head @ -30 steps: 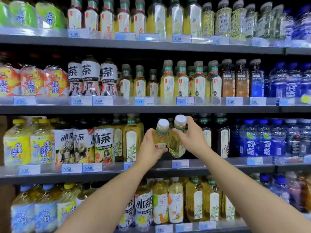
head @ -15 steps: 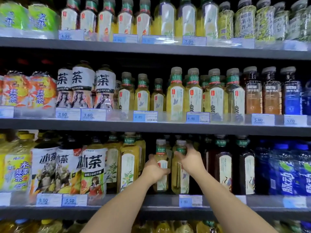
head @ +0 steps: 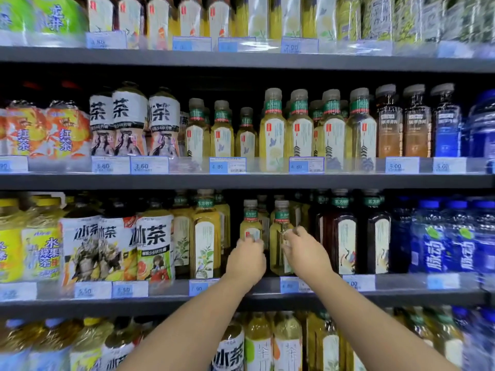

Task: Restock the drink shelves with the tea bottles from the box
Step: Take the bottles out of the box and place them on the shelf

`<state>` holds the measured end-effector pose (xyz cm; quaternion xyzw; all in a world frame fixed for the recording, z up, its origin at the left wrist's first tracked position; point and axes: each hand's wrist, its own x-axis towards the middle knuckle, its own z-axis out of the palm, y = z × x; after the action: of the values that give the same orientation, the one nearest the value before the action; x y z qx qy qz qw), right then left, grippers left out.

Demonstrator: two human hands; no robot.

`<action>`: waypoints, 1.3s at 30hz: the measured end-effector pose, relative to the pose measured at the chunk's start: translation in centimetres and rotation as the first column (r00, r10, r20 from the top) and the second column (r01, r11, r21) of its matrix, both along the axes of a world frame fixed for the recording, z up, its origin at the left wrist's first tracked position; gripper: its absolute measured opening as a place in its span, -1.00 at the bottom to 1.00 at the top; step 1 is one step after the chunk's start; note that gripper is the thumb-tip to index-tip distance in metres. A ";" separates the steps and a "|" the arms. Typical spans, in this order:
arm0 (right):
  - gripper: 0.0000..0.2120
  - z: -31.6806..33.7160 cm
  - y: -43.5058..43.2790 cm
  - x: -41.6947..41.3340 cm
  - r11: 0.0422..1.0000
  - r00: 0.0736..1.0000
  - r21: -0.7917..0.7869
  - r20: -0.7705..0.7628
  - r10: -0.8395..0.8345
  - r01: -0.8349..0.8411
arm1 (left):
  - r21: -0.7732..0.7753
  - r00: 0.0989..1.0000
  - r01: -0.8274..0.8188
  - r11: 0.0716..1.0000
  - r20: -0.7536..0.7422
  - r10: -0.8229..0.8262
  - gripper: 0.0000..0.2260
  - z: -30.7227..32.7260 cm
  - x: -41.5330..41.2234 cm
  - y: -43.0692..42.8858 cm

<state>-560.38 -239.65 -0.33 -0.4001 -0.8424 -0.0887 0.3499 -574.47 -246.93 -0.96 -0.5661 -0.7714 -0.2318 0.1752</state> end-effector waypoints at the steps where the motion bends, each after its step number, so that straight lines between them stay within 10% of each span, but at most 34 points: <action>1: -0.72 -0.1 -0.1 0.1 1.000 0.999 -0.025 0.041 0.008 -0.007 | -0.042 0.999 0.026 0.999 -0.018 -0.026 -0.72 0.1 0.4 -0.3; 13: -0.43 0.4 1.2 -2.6 0.876 0.951 -0.467 0.308 0.031 0.123 | -0.217 0.992 -0.108 0.970 -0.085 0.091 -0.70 1.3 0.6 0.8; 39: -0.29 0.3 12.2 -8.0 0.922 0.905 -0.340 0.425 -0.026 0.186 | -0.543 0.985 -0.135 0.829 0.014 0.169 -0.35 0.6 -5.6 11.0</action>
<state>-568.41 -227.50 -0.01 -0.4771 -0.8751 -0.0289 0.0761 -580.11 -235.90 -0.34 -0.5219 -0.8530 -0.0080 0.0030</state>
